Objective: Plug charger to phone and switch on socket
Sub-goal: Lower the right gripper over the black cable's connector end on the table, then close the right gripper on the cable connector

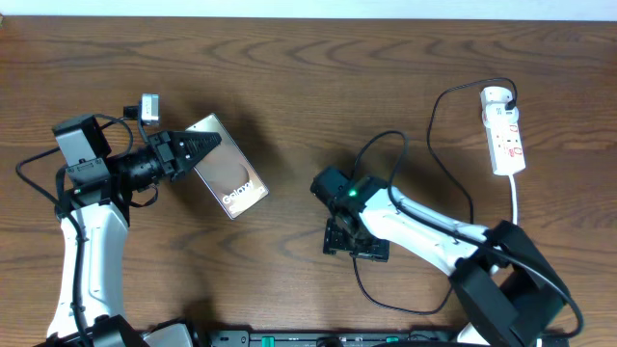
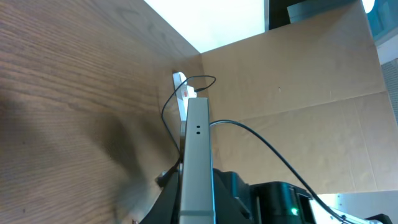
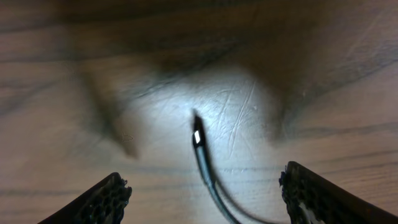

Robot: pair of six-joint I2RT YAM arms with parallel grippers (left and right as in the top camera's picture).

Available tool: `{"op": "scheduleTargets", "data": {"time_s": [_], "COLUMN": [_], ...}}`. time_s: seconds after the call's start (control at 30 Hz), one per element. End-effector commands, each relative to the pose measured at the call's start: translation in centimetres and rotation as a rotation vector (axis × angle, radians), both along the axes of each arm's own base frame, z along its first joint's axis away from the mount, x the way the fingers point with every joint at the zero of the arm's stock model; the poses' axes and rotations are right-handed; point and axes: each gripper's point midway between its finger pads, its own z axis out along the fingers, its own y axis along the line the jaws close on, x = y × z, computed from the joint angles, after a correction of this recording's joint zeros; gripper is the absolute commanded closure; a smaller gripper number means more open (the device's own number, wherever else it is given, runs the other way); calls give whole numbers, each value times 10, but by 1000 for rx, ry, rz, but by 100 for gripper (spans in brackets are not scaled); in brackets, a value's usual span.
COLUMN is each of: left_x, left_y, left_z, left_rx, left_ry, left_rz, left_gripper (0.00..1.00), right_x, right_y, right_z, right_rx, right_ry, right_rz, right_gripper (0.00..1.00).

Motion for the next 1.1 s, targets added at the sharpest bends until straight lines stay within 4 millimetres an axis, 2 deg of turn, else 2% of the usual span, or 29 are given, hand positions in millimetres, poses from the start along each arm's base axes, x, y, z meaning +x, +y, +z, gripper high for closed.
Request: {"op": "scheduleTargets", "data": {"time_s": [0.0, 0.2, 0.47, 0.57, 0.9, 1.07], "left_x": [-3, -2, -2, -2, -2, -2], "left_y": [-3, -3, -3, -3, -3, -3], "left_z": [7, 6, 6, 6, 6, 6], "left_rx": [-18, -13, -7, -7, -7, -7], "left_ry": [-35, -36, -46, -46, -46, -46], "left_rz": [-36, -32, -34, -34, -34, -34], "left_gripper": [93, 93, 92, 93, 93, 93], "right_x": [-9, -11, -11, -11, -12, -11], "right_y": [1, 5, 4, 4, 3, 2], "right_z": [-11, -16, -16, -16, -16, -16], "right_rx": [-35, -23, -23, -24, -27, -29], "right_ry": [20, 38, 38, 39, 42, 40], "right_rz": [2, 1, 1, 1, 12, 23], "right_gripper": [22, 26, 43, 43, 71, 70]}}
